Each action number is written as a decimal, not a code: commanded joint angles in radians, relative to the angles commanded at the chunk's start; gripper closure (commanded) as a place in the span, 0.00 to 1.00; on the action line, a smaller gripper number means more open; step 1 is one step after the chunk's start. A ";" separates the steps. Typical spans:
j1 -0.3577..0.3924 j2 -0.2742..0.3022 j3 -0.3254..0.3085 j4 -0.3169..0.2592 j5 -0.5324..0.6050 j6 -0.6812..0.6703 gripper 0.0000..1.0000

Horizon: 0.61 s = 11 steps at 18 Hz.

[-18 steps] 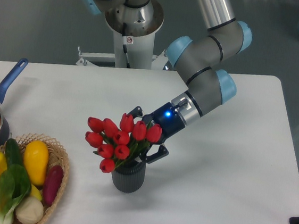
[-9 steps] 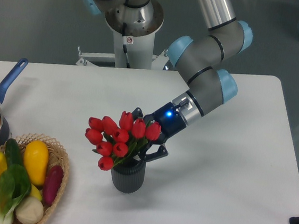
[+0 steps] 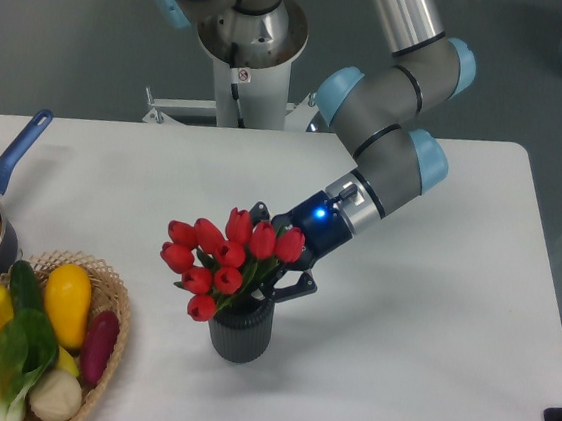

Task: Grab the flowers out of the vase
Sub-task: 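Lower the gripper around the tulip stems and close it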

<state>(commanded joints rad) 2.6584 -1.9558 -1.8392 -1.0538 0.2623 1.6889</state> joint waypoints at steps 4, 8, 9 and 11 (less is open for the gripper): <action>0.005 0.000 0.000 0.000 -0.003 0.000 0.46; 0.009 0.006 0.002 -0.002 -0.009 -0.002 0.46; 0.011 0.006 0.000 -0.002 -0.021 -0.005 0.46; 0.014 0.017 0.000 -0.003 -0.025 -0.017 0.46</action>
<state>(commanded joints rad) 2.6722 -1.9390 -1.8392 -1.0569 0.2378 1.6721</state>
